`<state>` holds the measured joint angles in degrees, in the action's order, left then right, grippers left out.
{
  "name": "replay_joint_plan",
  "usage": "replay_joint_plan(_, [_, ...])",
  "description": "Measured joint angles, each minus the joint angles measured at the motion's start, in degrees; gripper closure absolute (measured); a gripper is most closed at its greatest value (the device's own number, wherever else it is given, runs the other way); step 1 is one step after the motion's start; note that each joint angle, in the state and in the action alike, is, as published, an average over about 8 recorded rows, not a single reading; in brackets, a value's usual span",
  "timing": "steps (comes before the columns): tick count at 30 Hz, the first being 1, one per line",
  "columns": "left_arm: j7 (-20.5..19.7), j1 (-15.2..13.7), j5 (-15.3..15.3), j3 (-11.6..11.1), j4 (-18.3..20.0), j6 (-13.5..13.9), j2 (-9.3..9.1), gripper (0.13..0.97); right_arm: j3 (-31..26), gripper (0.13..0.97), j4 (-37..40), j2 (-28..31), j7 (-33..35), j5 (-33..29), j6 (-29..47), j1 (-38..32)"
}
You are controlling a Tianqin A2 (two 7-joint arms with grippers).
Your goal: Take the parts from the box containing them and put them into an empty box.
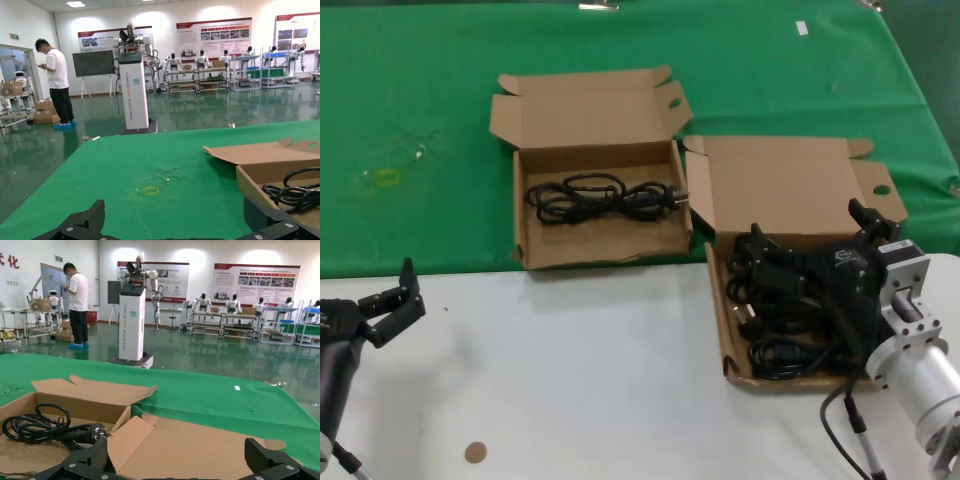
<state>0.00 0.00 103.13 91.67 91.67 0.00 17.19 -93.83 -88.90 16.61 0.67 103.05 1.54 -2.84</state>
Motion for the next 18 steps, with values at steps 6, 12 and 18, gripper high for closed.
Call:
replay_joint_plan(6, [0.0, 0.0, 0.0, 0.0, 0.0, 0.0, 0.00, 0.132, 0.0, 0.129, 0.0, 0.0, 0.0, 0.0, 0.0, 0.0])
replay_joint_plan(12, [0.0, 0.0, 0.0, 0.0, 0.0, 0.0, 0.00, 0.132, 0.0, 0.129, 0.0, 0.0, 0.0, 0.0, 0.0, 0.0])
replay_joint_plan(18, [0.0, 0.0, 0.0, 0.0, 0.0, 0.0, 0.00, 0.132, 0.0, 0.129, 0.0, 0.0, 0.0, 0.0, 0.0, 0.0])
